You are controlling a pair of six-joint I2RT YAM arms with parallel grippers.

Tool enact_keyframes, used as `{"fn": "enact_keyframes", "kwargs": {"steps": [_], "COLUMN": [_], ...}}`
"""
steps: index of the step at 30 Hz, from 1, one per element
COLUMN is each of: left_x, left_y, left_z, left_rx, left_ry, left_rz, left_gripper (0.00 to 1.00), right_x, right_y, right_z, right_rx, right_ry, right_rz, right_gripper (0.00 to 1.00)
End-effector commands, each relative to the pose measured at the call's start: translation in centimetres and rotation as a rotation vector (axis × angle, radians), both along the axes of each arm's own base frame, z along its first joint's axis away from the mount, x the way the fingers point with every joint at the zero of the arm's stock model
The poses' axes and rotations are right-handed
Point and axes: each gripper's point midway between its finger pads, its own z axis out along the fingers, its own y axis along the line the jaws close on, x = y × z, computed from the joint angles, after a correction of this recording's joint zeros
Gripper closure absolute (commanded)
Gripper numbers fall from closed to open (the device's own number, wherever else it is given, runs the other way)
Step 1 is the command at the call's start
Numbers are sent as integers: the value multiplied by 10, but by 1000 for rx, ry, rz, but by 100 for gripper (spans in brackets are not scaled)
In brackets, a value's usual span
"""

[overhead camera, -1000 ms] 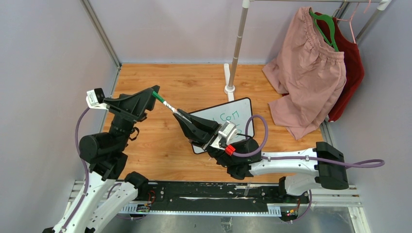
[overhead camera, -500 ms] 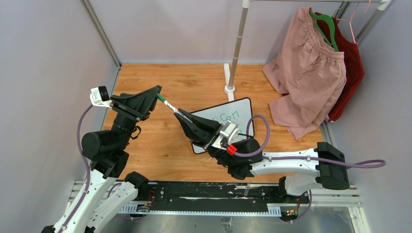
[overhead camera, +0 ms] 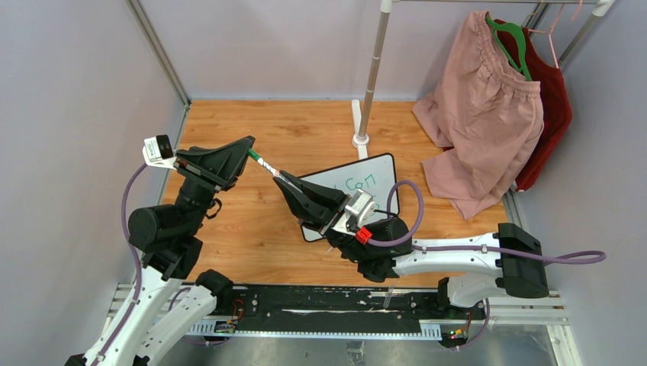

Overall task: Write a sentence on the whiteboard
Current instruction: Close the whiteboard marker at the center of the board.

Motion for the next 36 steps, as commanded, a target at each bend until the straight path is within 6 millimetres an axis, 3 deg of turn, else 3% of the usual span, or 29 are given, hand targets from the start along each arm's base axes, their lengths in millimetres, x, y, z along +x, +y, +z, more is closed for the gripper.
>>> {"fn": "enact_keyframes", "kwargs": {"steps": [1, 9, 12, 13, 36], "left_x": [-5, -6, -6, -6, -11], "left_y": [-2, -4, -5, -5, -26], "left_z": [1, 1, 1, 0, -15], "left_rx": [4, 7, 12, 14, 44], "left_ry": [-23, -23, -23, -24, 7], "left_rz": [-18, -27, -35, -33, -126], "left_gripper": [69, 75, 98, 100, 100], "right_x": [-3, -2, -1, -1, 4], "right_y": [-9, -9, -9, -9, 7], "right_z": [14, 14, 14, 14, 18], "right_rx": [64, 63, 62, 63, 47], "right_ry": [-2, 2, 1, 3, 14], "right_rz": [9, 1, -1, 0, -16], "right_gripper": [100, 100, 100, 100, 100]}}
